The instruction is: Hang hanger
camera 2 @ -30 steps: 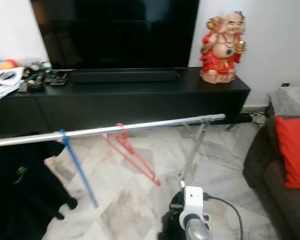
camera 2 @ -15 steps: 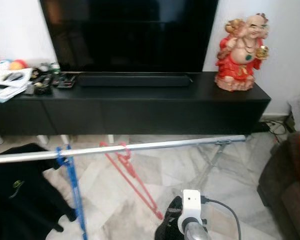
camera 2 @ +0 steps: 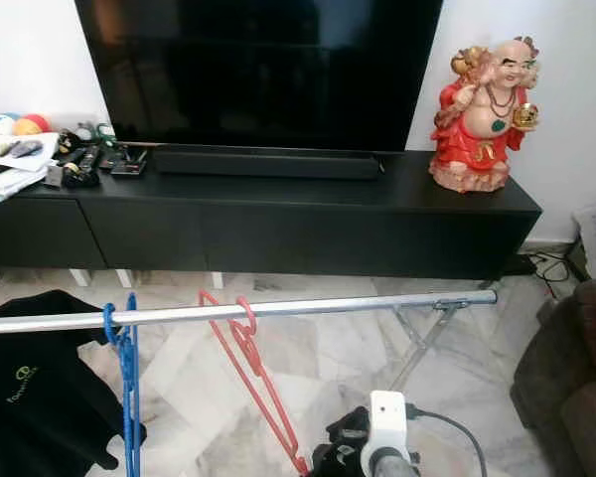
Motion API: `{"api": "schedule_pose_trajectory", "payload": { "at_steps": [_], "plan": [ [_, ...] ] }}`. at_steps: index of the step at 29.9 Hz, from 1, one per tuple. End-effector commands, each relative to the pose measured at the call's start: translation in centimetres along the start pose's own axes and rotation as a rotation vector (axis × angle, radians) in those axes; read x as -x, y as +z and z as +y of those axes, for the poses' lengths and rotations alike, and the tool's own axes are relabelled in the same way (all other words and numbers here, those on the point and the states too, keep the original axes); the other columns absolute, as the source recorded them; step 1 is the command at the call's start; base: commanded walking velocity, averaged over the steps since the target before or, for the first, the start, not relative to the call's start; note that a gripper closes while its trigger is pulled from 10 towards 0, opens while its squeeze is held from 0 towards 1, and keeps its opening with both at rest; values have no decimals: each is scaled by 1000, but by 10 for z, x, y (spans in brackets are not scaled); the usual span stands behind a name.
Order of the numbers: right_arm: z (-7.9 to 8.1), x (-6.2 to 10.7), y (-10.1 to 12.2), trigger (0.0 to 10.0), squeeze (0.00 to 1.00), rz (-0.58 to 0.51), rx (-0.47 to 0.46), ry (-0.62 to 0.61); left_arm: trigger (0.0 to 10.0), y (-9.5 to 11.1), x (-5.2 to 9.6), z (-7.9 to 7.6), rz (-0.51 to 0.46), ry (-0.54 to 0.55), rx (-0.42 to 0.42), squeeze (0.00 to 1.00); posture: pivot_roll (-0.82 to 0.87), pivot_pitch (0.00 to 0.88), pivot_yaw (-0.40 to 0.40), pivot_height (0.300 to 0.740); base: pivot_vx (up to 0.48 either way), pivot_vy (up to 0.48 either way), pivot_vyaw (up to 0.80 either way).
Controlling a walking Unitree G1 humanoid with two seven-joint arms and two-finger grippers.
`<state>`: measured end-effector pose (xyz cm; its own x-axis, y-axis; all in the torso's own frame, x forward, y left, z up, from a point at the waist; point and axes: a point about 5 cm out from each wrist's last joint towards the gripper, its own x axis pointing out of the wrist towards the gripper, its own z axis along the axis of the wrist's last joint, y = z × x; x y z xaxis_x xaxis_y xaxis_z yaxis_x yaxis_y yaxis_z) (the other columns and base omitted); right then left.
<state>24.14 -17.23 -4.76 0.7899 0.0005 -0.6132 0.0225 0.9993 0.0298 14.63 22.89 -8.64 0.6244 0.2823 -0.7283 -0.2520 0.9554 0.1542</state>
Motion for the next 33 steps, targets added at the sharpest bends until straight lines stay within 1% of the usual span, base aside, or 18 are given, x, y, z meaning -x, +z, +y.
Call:
{"api": "schedule_pose_trajectory", "payload": {
  "at_steps": [1, 2, 4, 7, 9, 11, 15, 17, 18, 22, 24, 26, 27, 29, 30, 31, 32, 33],
  "plan": [
    [1, 0, 0, 10000, 0, 3, 5, 1, 10000, 47, -12, 10, -150, 46, 5, 0, 117, 0, -13, 740, 0, 0, 0],
    [1, 0, -2, 10000, 0, 9, 5, 1, 10000, 87, -16, 19, -291, 91, -7, 0, 121, 0, -12, 740, 0, 0, 0],
    [1, 1, -4, 10000, 0, 15, 6, 2, 10000, 102, -15, 23, -372, 129, -8, 0, 121, 0, -12, 740, 0, 0, 0],
    [2, 2, -6, 10000, 0, 23, 7, 4, 10000, 113, -12, 28, -446, 167, -11, 0, 118, 0, -7, 740, 0, 0, 0],
    [2, 2, -8, 10000, 0, 27, 7, 3, 10000, 116, -10, 29, -471, 175, 2, 0, 118, 0, -7, 740, 0, 0, 0],
    [2, 2, -9, 10000, 0, 31, 8, 2, 10000, 119, -9, 28, -498, 175, 8, 0, 119, 0, -7, 740, 0, 0, 0],
    [1, 3, -11, 10000, 0, 40, 16, 2, 10000, 136, -2, 23, -609, 129, -6, 0, 117, 0, -8, 740, 0, 0, 0],
    [0, 4, -12, 10000, 0, 45, 20, -1, 10000, 145, 4, 23, -667, 120, -22, 0, 116, 0, -6, 740, 0, 0, 0],
    [0, 4, -14, 10000, 0, 49, 23, -2, 10000, 151, 9, 24, -712, 117, -35, 0, 114, 0, 1, 740, 0, 0, 0],
    [-2, 5, -16, 10000, 0, 55, 23, -7, 10000, 157, 21, 26, -769, 93, -27, 0, 111, 0, 2, 740, 0, 0, 0],
    [-1, 6, -19, 10000, 0, 65, 28, -6, 10000, 164, 32, 22, -817, 19, -40, 0, 119, 0, -2, 740, 0, 0, 0],
    [-1, 6, -20, 10000, 0, 70, 30, -6, 10000, 171, 40, 20, -859, 0, -40, 0, 122, 0, -3, 740, 0, 0, 0],
    [-1, 7, -22, 10000, 0, 74, 32, -6, 10000, 180, 49, 20, -894, -11, -38, 0, 122, 0, -3, 740, 0, 0, 0],
    [-1, 7, -22, 10000, 0, 76, 33, -6, 10000, 183, 52, 19, -904, -18, -39, 0, 123, 0, -3, 740, 0, 0, 0],
    [-1, 7, -23, 10000, 0, 79, 35, -6, 10000, 187, 55, 16, -909, -53, -36, 90, 124, 0, -3, 740, 0, 0, 0],
    [-2, 7, -23, 10000, 0, 80, 35, -6, 10000, 190, 57, 14, -913, -80, -34, 90, 124, 0, -3, 740, 0, 0, 0],
    [-1, 8, -24, 10000, 0, 81, 36, -6, 10000, 194, 59, 11, -913, -122, -36, 737, 127, 0, -3, 740, 0, 0, 0],
    [-1, 8, -24, 10000, 0, 82, 36, -5, 10000, 196, 60, 7, -910, -161, -35, 1000, 127, 0, -3, 740, 0, 0, 0]
  ]
}}
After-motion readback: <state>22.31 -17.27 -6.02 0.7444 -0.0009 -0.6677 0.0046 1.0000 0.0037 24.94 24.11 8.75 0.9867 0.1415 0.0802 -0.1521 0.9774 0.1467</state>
